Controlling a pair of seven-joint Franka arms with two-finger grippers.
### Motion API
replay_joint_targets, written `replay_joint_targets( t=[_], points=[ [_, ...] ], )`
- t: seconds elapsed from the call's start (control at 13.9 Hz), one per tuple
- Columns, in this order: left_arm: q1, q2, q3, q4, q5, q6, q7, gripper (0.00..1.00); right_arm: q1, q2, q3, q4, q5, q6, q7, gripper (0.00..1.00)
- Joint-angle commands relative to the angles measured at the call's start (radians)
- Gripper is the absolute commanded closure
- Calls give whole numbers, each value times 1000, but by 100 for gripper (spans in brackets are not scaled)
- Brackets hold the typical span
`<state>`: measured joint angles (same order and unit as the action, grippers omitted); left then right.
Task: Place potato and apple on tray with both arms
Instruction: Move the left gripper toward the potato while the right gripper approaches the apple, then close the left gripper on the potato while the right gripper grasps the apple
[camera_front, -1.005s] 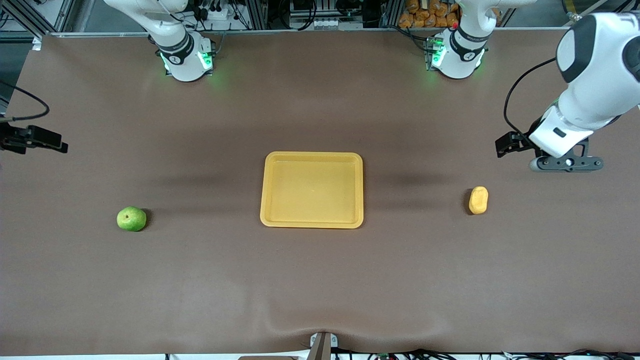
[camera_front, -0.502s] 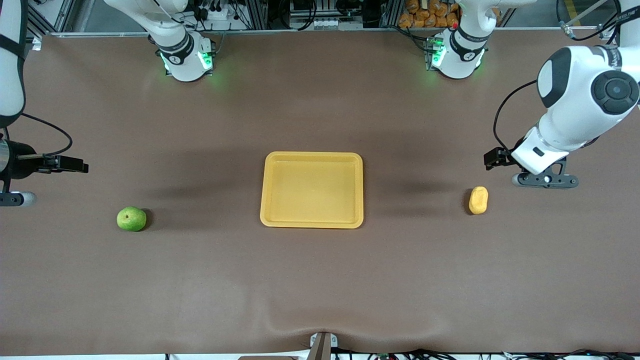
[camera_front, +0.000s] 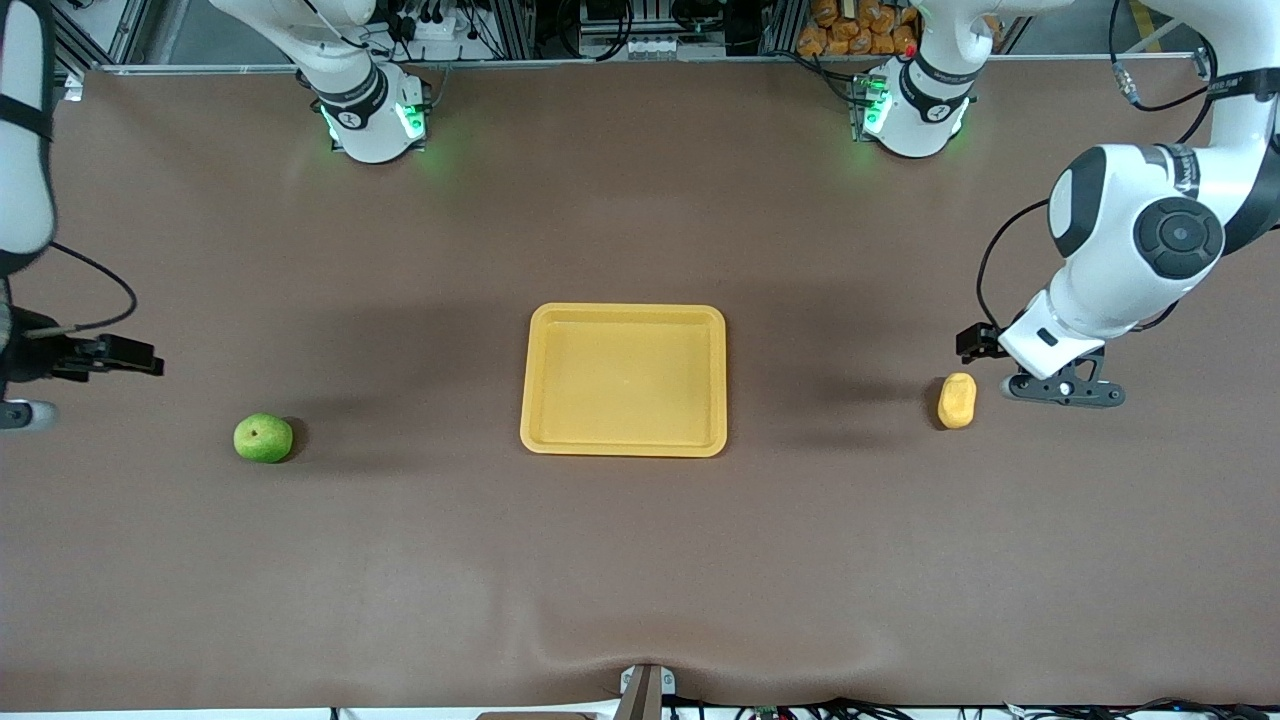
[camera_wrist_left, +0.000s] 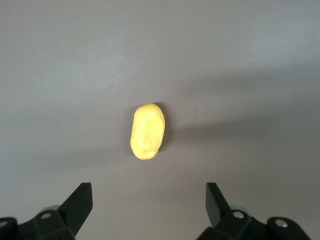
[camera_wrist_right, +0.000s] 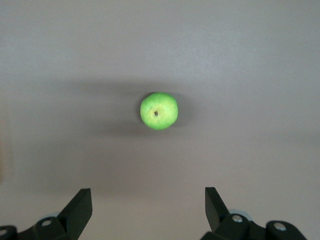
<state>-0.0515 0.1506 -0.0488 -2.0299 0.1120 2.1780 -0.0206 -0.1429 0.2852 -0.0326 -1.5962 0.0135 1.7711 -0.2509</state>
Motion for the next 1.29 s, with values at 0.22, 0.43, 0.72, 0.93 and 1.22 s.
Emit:
replay_joint_targets(
  t=[0.22,0.43,0.72,0.93,1.22],
  points=[
    [12,32,-2,-75,18,141,53,0,-17,-40,11,-348,-7,455,-51,0],
    [12,59,-2,-110,18,222,89,0,-15,-3,13,-453,-1,571,-59,0],
    [16,130,0,-109,18,301,108,0,-7,113,17,-456,8,764,-71,0],
    [22,173,0,-99,18,322,181,0,16,215,49,-455,10,996,-74,0],
    [27,211,3,-96,18,347,218,0,25,219,49,-447,8,1002,-74,0]
  ],
)
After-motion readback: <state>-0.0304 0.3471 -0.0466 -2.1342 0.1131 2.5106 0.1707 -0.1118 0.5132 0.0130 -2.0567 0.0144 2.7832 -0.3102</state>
